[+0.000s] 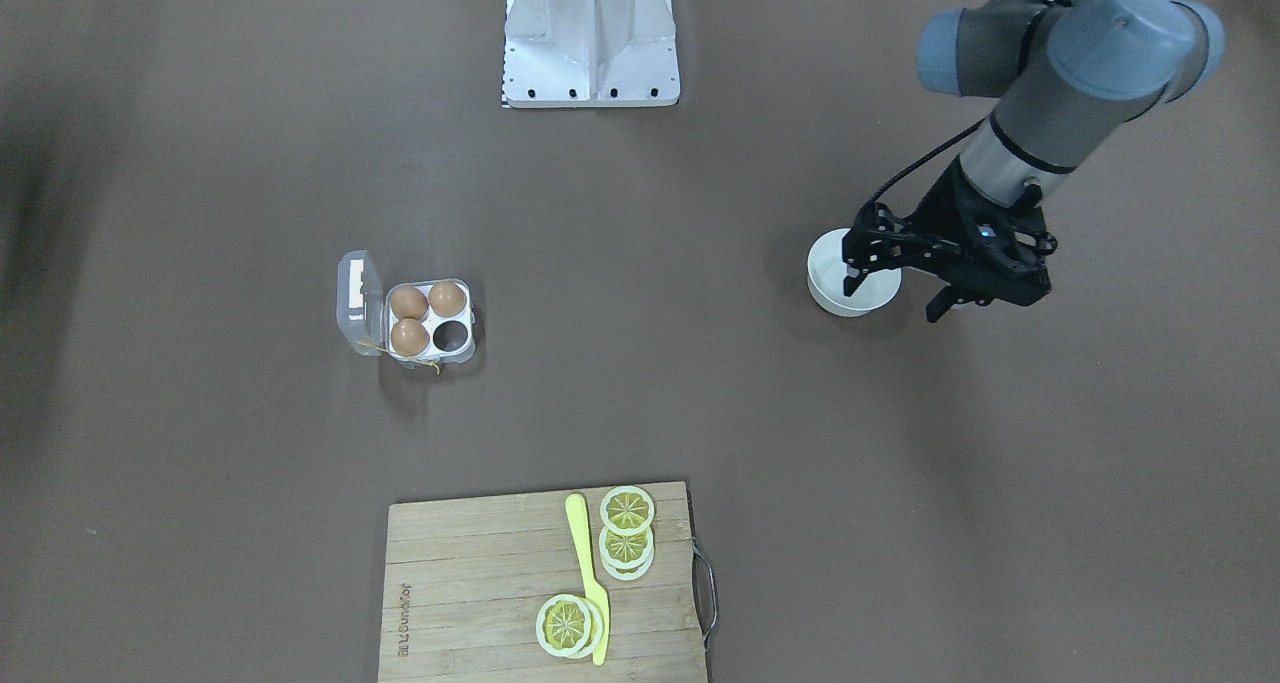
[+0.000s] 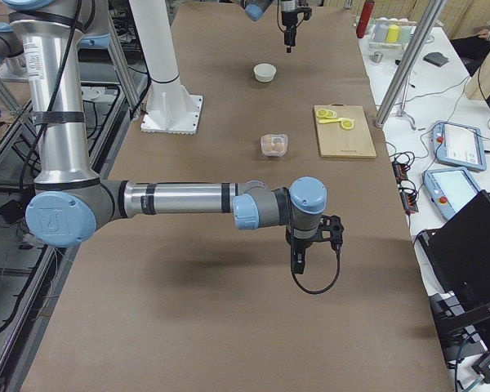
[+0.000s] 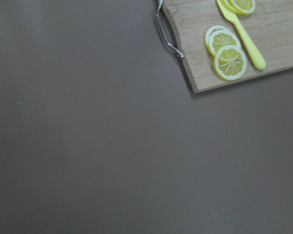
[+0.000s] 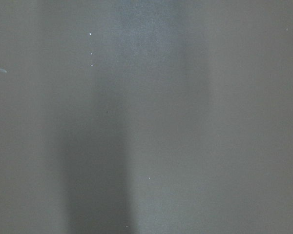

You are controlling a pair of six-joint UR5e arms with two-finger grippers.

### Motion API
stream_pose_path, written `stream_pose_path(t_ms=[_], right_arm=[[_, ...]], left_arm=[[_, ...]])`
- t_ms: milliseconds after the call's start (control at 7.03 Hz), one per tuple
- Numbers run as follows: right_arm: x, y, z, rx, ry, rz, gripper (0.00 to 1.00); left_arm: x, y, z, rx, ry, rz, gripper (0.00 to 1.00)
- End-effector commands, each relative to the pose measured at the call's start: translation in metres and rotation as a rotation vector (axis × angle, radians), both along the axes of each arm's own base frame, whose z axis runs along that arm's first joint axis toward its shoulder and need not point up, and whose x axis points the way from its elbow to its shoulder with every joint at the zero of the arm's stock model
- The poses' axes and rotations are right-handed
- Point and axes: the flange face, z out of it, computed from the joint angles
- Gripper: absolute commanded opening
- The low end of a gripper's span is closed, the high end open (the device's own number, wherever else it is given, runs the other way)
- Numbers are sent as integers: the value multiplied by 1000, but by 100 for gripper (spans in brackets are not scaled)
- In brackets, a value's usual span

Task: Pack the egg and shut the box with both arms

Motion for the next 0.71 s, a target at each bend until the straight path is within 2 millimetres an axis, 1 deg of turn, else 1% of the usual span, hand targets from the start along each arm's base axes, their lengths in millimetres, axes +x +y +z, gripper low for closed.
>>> stream_pose_path(t_ms=[0,142,285,427,569], right_arm=[[-1,0,-1,2,0,-2,100],[-1,-1,-1,3,-2,-2,100],[-1,-1,-2,7,-2,-2,100],[-2,-1,-4,9,-4,-4,100],[-3,-1,-5,10,-13,-5,100]], left_arm=[[-62,-6,63,13,-76,8,97],[-82,-11,81,3,-112,11,97],[-104,-18,96,21,-178,56,97],[-132,-25,108,30,-226,86,97],[-154,-29,116,23,-253,92,97]])
